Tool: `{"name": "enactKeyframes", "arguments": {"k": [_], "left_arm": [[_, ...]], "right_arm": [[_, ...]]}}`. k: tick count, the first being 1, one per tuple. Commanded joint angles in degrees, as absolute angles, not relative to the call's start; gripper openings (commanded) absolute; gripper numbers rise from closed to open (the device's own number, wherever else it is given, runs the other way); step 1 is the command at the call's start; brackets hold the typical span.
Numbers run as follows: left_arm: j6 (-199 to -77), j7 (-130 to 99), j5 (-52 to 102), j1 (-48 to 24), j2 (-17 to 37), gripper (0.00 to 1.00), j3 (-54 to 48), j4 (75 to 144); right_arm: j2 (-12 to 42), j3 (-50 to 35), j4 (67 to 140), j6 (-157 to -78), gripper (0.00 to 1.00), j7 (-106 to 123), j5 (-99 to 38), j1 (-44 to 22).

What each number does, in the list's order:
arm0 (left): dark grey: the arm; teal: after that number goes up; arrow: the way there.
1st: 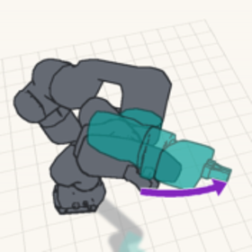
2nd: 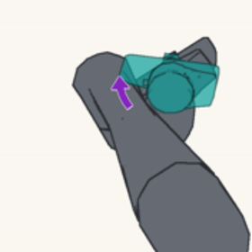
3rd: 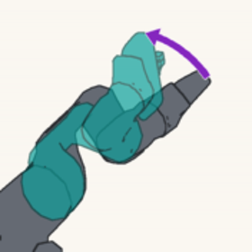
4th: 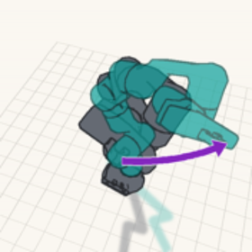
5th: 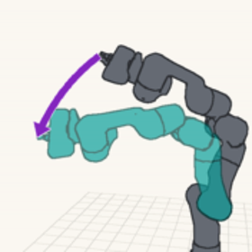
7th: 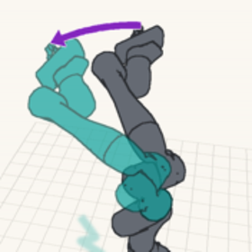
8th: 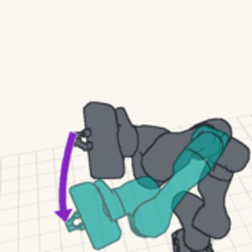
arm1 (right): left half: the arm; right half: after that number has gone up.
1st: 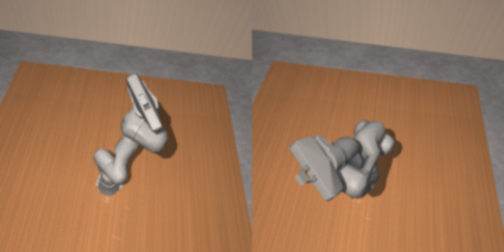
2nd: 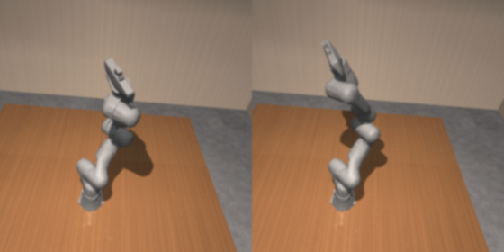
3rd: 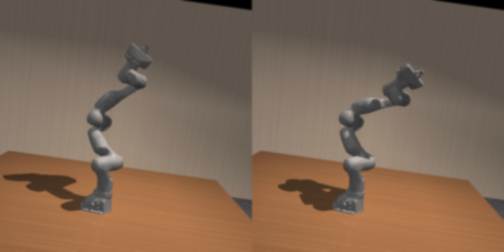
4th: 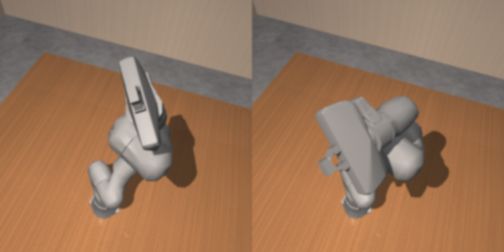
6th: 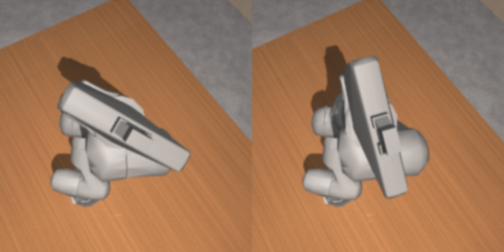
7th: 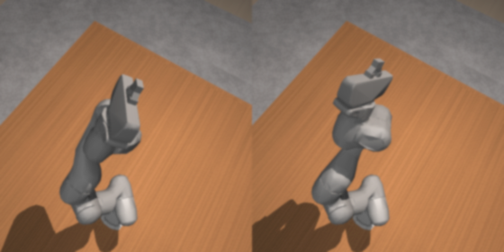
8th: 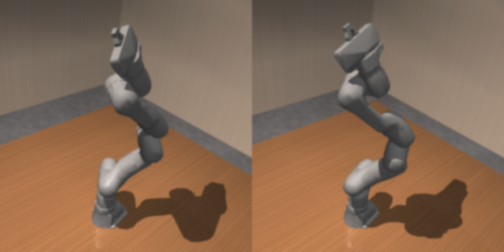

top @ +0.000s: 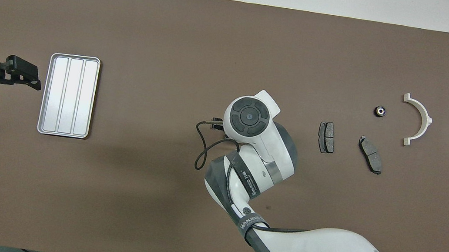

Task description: Place bearing gear from tray to pile

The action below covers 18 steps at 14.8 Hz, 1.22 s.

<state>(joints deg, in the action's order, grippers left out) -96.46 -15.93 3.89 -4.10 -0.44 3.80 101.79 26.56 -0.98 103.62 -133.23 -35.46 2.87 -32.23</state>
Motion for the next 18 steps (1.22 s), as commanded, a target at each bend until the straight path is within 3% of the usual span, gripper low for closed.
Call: {"name": "enactKeyframes", "arguments": {"k": [1,11,12,13,16,17,18], "left_arm": [[-96.2,-15.0,4.0,-3.1,-2.5,1.00,2.7,103.9],[-94.0,-15.0,3.8,-3.1,-2.3,1.00,2.6,101.9],[-93.9,-14.9,3.1,-3.1,-2.4,1.00,2.6,101.8],[-93.4,-14.3,2.1,-3.1,-2.4,1.00,2.5,101.0],[-91.8,-12.7,1.8,-3.0,-1.7,1.00,2.3,98.0],[-91.8,-12.7,0.6,-3.0,-1.5,1.00,2.3,97.7],[-91.8,-12.7,0.1,-3.0,-1.5,1.00,2.1,97.5]], "right_arm": [[24.6,-1.8,106.1,-134.7,0.99,-34.6,2.5,-31.4],[24.6,-1.9,107.9,-136.9,0.91,-34.5,1.6,-31.7],[24.6,-1.8,108.0,-136.9,0.84,-34.5,1.6,-31.7],[24.6,-1.9,108.0,-136.9,0.71,-34.6,1.6,-31.7],[24.6,-1.8,108.0,-136.8,0.13,-34.9,1.3,-31.7],[24.6,-1.8,107.9,-136.8,0.00,-34.8,1.3,-31.7],[24.6,-1.8,107.6,-136.5,0.00,-34.5,1.3,-31.4]]}}
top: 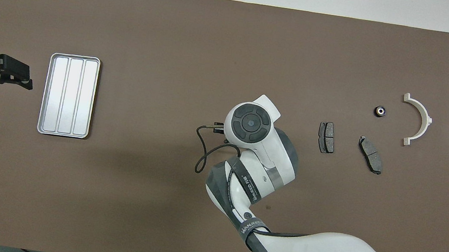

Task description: Place bearing gear from tray to pile

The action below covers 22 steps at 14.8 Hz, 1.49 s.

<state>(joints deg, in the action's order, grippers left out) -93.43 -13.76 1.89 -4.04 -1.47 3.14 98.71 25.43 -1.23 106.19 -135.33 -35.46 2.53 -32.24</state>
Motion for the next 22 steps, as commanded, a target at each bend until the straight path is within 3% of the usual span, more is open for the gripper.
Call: {"name": "enactKeyframes", "arguments": {"k": [1,7,13,22], "left_arm": [[-91.8,-12.7,0.2,-3.0,-1.5,1.00,2.1,97.6],[-91.5,-12.7,0.1,-3.0,-1.7,1.00,2.0,97.4],[-91.6,-5.3,-1.7,-3.0,-1.8,1.00,1.2,97.6],[-91.8,-4.9,-1.7,-3.0,-2.3,1.00,1.1,98.3]], "right_arm": [[24.6,-1.7,107.2,-136.5,0.00,-34.3,1.3,-30.9],[21.4,-1.8,100.6,-129.0,0.00,-19.0,1.4,-18.8],[21.1,-1.8,100.7,-127.8,0.00,2.3,1.2,-5.6],[20.7,-1.8,106.7,-130.2,0.00,9.7,1.2,-0.8]]}}
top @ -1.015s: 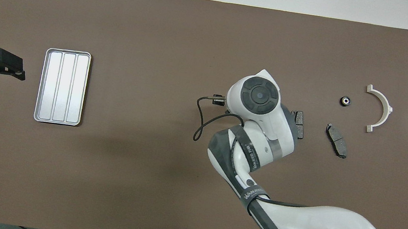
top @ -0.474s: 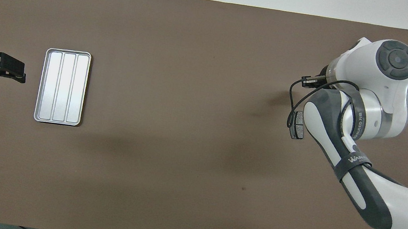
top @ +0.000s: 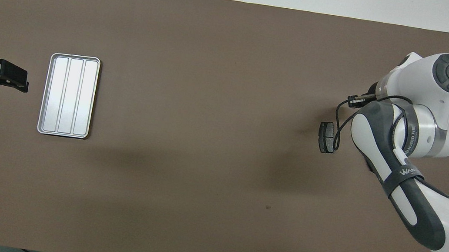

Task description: Place bearing gear from tray to pile

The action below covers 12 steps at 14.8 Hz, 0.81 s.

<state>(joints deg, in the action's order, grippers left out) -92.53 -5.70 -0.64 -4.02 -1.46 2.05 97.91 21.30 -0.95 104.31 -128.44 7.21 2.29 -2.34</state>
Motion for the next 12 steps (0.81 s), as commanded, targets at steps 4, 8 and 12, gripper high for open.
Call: {"name": "enactKeyframes", "arguments": {"k": [4,8,12], "left_arm": [[-91.8,-5.4,-1.6,-3.0,-2.4,1.00,1.1,98.7],[-91.8,-5.5,-1.6,-3.0,-2.4,1.00,1.2,98.7],[-92.2,-5.5,-1.6,-3.0,-2.4,1.00,1.1,98.6]], "right_arm": [[21.3,-1.8,108.5,-133.5,0.00,9.9,1.2,0.4],[22.2,-1.8,108.5,-134.1,0.00,9.7,1.2,0.4],[22.6,-1.8,108.7,-135.0,0.00,7.9,1.2,-0.8]]}}
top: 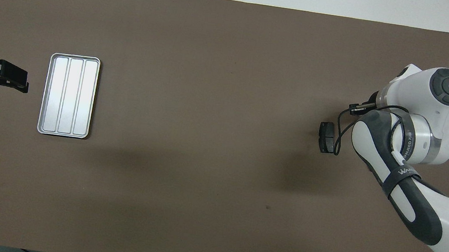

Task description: Place bearing gear from tray to pile

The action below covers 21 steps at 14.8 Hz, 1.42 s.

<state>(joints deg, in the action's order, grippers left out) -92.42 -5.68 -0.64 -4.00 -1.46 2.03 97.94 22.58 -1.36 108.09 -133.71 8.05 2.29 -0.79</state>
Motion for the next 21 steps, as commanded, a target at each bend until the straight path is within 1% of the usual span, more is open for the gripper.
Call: {"name": "enactKeyframes", "arguments": {"k": [1,11,12,13,14,15,18,21], "left_arm": [[-92.2,-5.6,-1.6,-3.0,-2.4,1.00,1.1,98.6],[-92.2,-5.6,-1.6,-3.2,-2.4,1.00,1.1,98.6],[-92.2,-5.5,-1.6,-3.2,-2.4,1.00,1.1,98.6],[-92.2,-5.6,-1.6,-3.2,-2.4,1.00,1.1,98.6],[-92.2,-5.6,-1.6,-3.2,-2.4,1.00,1.1,98.6],[-92.2,-5.6,-1.6,-3.2,-2.4,1.00,1.1,98.6],[-92.2,-5.6,-1.6,-3.2,-2.4,1.00,1.1,98.6],[-92.2,-5.6,-1.6,-3.2,-2.4,1.00,1.1,98.6]], "right_arm": [[22.8,-1.8,108.7,-135.0,0.00,7.8,1.2,-0.8],[23.7,-1.8,109.3,-135.4,0.00,7.6,1.2,-0.8],[23.7,-1.8,109.1,-135.4,0.28,7.1,1.2,-0.8],[23.7,-1.8,108.6,-135.3,0.71,6.0,1.2,-0.9],[23.7,-1.9,108.4,-135.2,0.96,5.2,1.2,-0.9],[23.6,-2.0,107.9,-134.6,1.00,4.8,1.2,-0.9],[22.6,-1.9,106.4,-133.5,1.00,4.5,1.2,-1.6],[19.5,-1.9,103.5,-127.4,1.00,4.4,1.3,-1.4]]}}
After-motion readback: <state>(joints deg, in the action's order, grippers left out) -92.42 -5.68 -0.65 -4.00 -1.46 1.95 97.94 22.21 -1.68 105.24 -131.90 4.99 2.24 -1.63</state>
